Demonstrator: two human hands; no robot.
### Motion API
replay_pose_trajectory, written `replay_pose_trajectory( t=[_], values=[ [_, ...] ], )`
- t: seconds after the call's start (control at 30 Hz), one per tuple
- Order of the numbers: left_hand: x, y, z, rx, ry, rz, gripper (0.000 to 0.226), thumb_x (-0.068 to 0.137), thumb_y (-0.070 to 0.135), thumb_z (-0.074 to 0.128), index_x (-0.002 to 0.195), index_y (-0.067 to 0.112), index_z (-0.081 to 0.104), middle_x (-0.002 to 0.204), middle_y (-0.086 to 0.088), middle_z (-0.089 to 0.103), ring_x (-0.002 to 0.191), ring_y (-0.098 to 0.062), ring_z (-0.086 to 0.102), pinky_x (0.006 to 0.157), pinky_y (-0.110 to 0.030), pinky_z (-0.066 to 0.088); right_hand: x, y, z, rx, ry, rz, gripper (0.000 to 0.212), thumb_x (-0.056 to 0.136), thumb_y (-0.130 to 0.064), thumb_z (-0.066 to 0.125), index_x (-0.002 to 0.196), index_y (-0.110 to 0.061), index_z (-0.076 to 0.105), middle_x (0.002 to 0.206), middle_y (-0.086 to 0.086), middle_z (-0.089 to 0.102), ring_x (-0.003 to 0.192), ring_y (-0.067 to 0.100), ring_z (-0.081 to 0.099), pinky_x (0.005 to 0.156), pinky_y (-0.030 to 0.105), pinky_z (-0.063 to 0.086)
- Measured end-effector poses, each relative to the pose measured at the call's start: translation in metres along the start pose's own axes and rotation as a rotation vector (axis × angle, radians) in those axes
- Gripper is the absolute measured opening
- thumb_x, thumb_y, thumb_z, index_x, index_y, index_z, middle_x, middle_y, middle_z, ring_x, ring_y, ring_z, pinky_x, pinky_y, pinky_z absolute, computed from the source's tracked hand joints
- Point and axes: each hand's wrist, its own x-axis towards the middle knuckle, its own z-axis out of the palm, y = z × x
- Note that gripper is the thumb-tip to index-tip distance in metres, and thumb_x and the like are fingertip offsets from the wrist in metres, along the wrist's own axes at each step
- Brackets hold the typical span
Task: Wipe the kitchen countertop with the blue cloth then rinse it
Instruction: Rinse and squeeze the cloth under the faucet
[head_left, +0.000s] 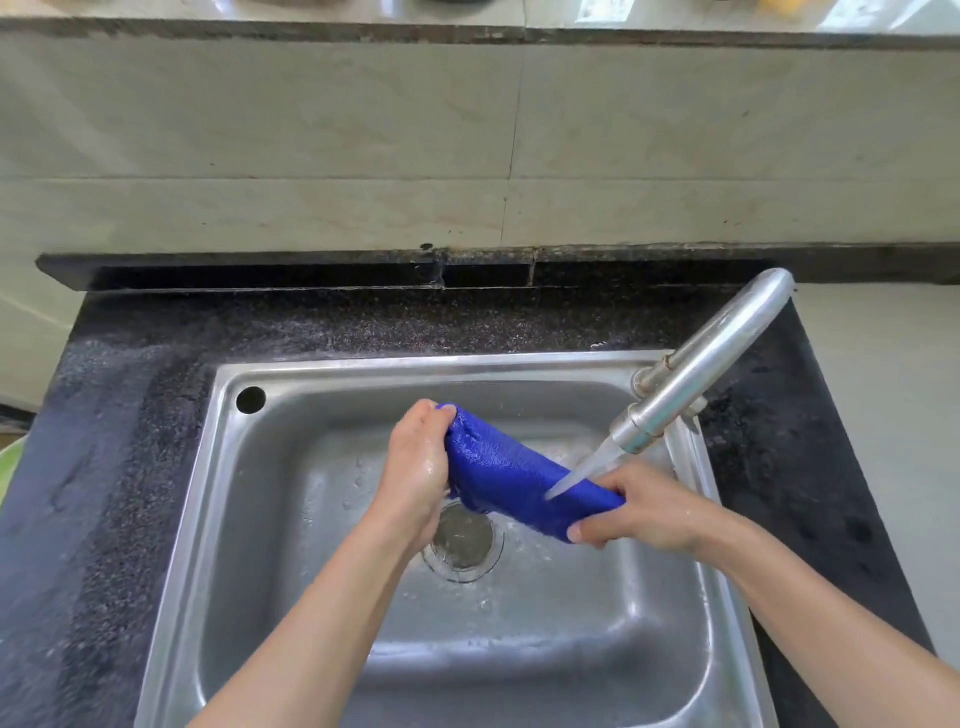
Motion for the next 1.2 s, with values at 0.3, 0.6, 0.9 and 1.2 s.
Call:
replay_pose_trajectory(
  t=[0.3,0.6,0.9,1.2],
  values=[
    [-0.004,-0.065,-0.003,-0.062,0.178,-0.369,0.019,0.099,0.03,0.045,0.093,0.014,0.055,0.102,-0.01,0.056,0.086,-0.024,0.053,0.075,-0.039,0.044,0.007,-0.035,0.035,0.979,0.24,-0.043,0.021,0.072,-0.006,0.063,0.087,-0.019,0.058,0.073,0.002,0.063,0.078,0.024,0.057,0.079,0.053,0.053],
    [-0.018,-0.069,0.043,-0.642,-0.18,-0.802,0.068,0.095,0.061,0.036,0.085,0.002,0.069,0.076,-0.017,0.072,0.065,-0.029,0.071,0.07,-0.039,0.048,-0.024,-0.043,0.098,0.721,0.556,-0.264,0.034,0.08,-0.04,0.064,0.084,-0.006,0.061,0.071,-0.001,0.064,0.067,0.01,0.059,0.067,0.022,0.047],
    [-0.001,-0.05,0.063,-0.49,0.094,-0.588,0.052,0.098,0.053,0.04,0.08,0.007,0.056,0.061,-0.011,0.063,0.051,-0.023,0.06,0.061,-0.034,0.054,-0.02,-0.022,0.103,0.4,0.712,-0.362,0.016,0.08,-0.038,0.056,0.085,-0.023,0.057,0.079,-0.001,0.063,0.078,0.019,0.059,0.071,0.03,0.048],
    [0.007,-0.058,0.056,-0.26,0.164,-0.417,0.047,0.1,0.046,0.043,0.077,0.007,0.056,0.068,-0.012,0.061,0.058,-0.024,0.058,0.06,-0.032,0.051,0.003,-0.024,0.113,0.442,0.684,-0.245,0.044,0.078,-0.054,0.052,0.073,-0.01,0.059,0.07,0.006,0.062,0.07,0.024,0.058,0.069,0.042,0.047]
  ],
)
